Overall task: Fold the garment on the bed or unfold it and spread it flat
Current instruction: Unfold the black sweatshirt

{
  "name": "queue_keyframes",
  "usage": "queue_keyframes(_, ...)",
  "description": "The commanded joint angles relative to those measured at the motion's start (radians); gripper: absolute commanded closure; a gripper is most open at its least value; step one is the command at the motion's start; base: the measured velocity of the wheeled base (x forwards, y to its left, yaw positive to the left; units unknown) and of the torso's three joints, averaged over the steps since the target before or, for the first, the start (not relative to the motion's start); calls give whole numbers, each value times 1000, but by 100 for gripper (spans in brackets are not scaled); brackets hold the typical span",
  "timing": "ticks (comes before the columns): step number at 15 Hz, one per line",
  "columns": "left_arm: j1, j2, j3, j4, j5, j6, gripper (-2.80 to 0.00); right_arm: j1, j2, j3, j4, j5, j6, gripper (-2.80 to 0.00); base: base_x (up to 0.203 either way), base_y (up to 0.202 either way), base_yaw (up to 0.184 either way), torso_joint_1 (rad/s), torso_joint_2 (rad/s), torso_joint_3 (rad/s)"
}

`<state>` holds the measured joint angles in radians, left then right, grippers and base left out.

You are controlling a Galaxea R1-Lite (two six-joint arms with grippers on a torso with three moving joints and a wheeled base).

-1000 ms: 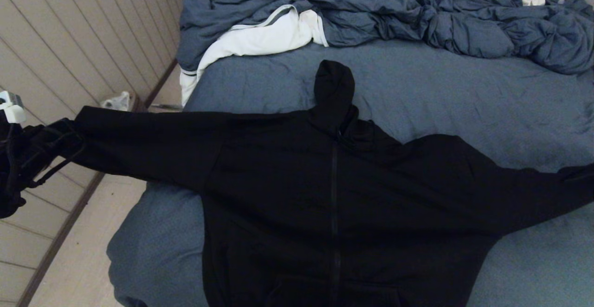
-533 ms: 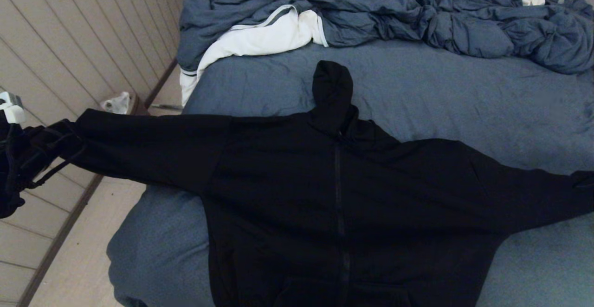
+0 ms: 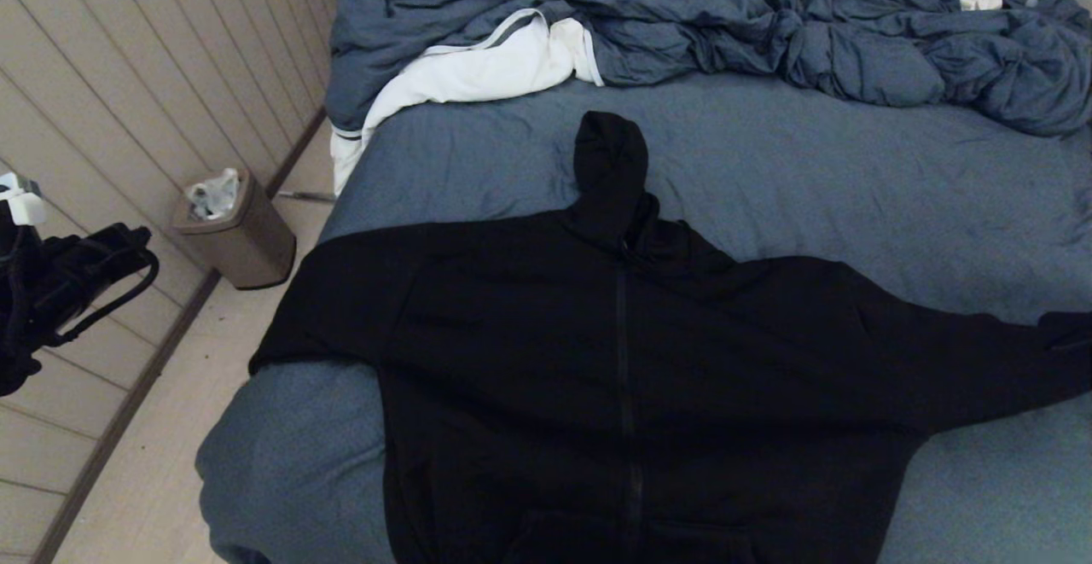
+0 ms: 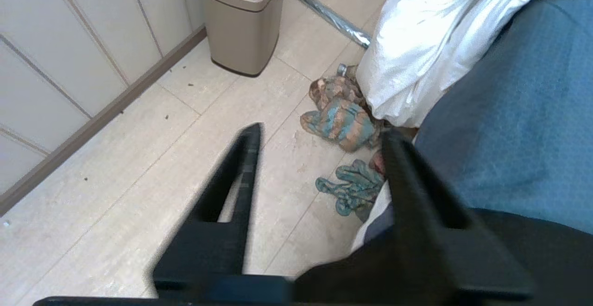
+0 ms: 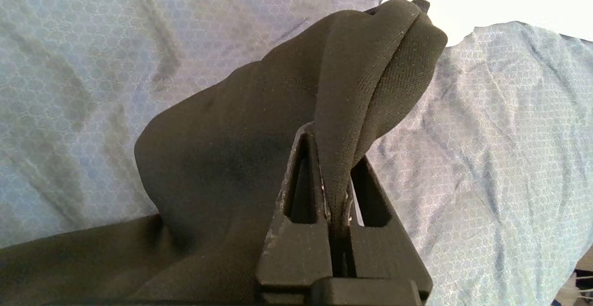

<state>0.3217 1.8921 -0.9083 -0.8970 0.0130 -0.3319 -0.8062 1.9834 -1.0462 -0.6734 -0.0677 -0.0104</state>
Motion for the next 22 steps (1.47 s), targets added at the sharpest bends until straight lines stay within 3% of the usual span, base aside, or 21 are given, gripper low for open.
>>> queue_keyframes(1,5,-4,-1,-6,-4,-2,-280,-1,0,2,-3,0,0,0,0,0,0,0,0,0)
queue_keyframes(4,5,-12,32,-20,-15,-4,-280,-1,-3,2,-2,3,0,0,0,0,0,0,0,0)
queue_keyframes(6,-41,-34,71,-39,-15,-4,-280,-1,-6,2,-2,3,0,0,0,0,0,0,0,0)
queue_keyframes(8,-121,-81,106,-35,-14,-4,-280,3,-6,2,2,5,0,0,0,0,0,0,0,0)
queue_keyframes(12,-358,-190,214,-16,-3,-6,-280,10,2,10,2,5,0,0,0,0,0,0,0,0)
queue_keyframes(14,-428,-228,248,-8,-1,-7,-280,11,8,5,2,5,0,0,0,0,0,0,0,0)
queue_keyframes(19,-437,-229,273,4,-4,-70,-280,10,3,-1,1,23,-32,0,0,0,0,0,0,0)
queue_keyframes(22,-437,-238,286,-3,-7,-71,-280,10,3,-3,2,23,-29,0,0,0,0,0,0,0)
